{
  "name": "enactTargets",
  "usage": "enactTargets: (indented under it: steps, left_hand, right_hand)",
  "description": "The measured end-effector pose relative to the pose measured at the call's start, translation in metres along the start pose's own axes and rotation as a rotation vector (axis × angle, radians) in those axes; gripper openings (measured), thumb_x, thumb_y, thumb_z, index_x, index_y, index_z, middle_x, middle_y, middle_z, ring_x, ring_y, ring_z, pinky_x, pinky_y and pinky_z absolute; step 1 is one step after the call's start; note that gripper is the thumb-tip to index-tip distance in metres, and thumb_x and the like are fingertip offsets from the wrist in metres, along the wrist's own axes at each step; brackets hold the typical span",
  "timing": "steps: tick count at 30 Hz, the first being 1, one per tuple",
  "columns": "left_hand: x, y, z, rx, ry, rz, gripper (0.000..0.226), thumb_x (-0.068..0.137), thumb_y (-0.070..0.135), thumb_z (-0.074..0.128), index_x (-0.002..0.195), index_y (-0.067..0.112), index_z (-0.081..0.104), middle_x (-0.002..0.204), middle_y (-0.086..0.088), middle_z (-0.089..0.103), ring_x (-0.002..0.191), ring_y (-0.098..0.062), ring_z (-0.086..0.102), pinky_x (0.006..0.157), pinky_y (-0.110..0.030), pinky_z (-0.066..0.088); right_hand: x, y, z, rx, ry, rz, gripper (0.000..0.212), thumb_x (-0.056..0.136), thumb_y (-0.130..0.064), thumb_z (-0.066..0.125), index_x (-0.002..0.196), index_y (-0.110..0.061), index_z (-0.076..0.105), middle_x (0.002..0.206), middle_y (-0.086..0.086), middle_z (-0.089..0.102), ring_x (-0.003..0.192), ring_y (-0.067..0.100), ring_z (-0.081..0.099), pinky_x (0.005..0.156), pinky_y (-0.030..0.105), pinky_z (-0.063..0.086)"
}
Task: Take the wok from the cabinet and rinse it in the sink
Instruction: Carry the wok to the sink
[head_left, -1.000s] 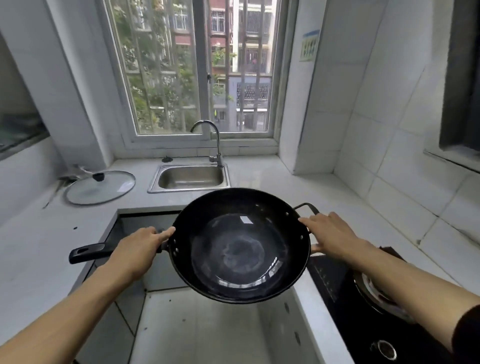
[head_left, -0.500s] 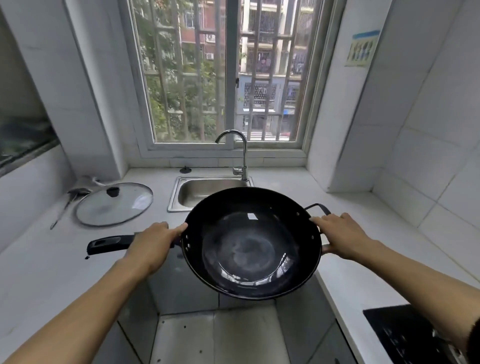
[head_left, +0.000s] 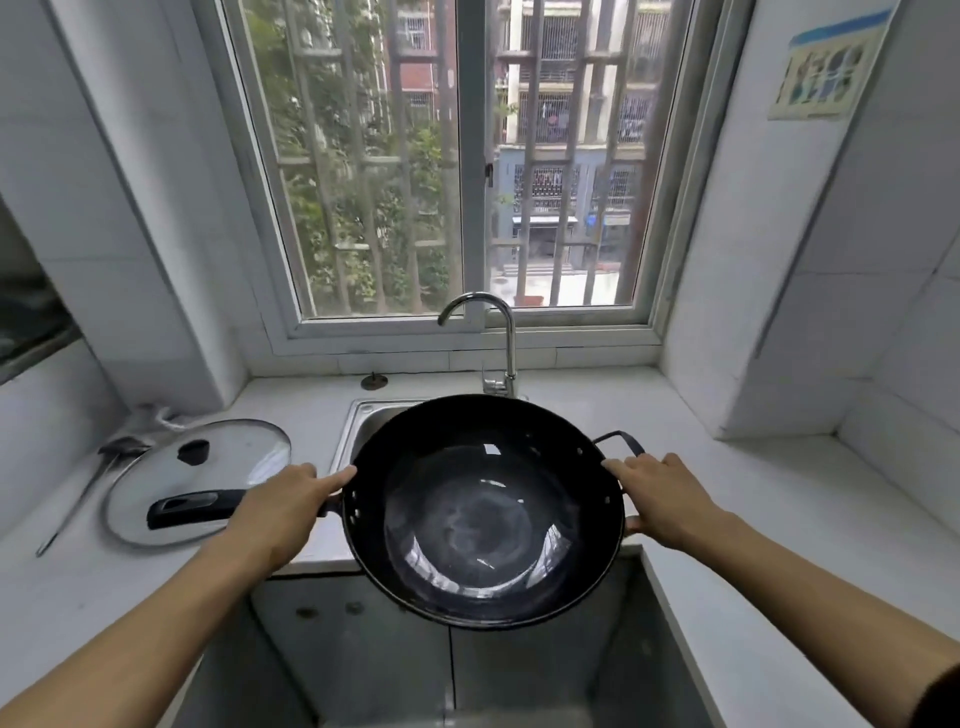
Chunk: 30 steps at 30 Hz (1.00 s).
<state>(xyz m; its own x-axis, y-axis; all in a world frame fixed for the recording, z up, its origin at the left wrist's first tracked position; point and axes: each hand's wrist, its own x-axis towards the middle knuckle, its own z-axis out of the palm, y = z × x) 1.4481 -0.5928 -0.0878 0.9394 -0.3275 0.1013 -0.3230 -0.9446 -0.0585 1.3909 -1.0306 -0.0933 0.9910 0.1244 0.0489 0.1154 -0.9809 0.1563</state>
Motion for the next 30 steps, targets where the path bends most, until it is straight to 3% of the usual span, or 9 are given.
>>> enactTargets:
  steps: [11,19,30]
  left_hand:
    - [0.1,-0.038,0.032,0.03,-0.095,-0.039,0.08,0.087,0.0,0.041,0.145,0.051,0.019,0.095,0.004,0.044,0.08,-0.015,0.038,0.064,-0.028,0.034]
    - [0.184,-0.091,0.071,0.002,-0.151,-0.005,0.075,0.088,0.004,0.04,0.144,0.049,0.02,0.101,0.002,0.047,0.092,-0.019,0.047,0.067,-0.029,0.034]
    - [0.285,-0.149,0.104,-0.054,-0.202,0.096,0.071,0.09,0.005,0.038,0.145,0.048,0.022,0.1,0.002,0.045,0.088,-0.018,0.044,0.067,-0.03,0.037]
  right_hand:
    - [0.122,0.009,0.032,0.036,-0.041,-0.028,0.064,0.072,-0.052,0.075,0.125,-0.034,0.045,0.105,-0.01,0.06,0.104,0.016,0.057,0.084,0.033,0.034]
    - [0.21,-0.013,0.054,0.008,-0.101,0.008,0.062,0.072,-0.053,0.074,0.124,-0.034,0.046,0.105,-0.011,0.059,0.104,0.016,0.057,0.082,0.033,0.033]
    - [0.283,-0.042,0.063,-0.027,-0.18,0.111,0.059,0.075,-0.049,0.073,0.124,-0.032,0.045,0.107,-0.01,0.058,0.106,0.016,0.056,0.08,0.033,0.033]
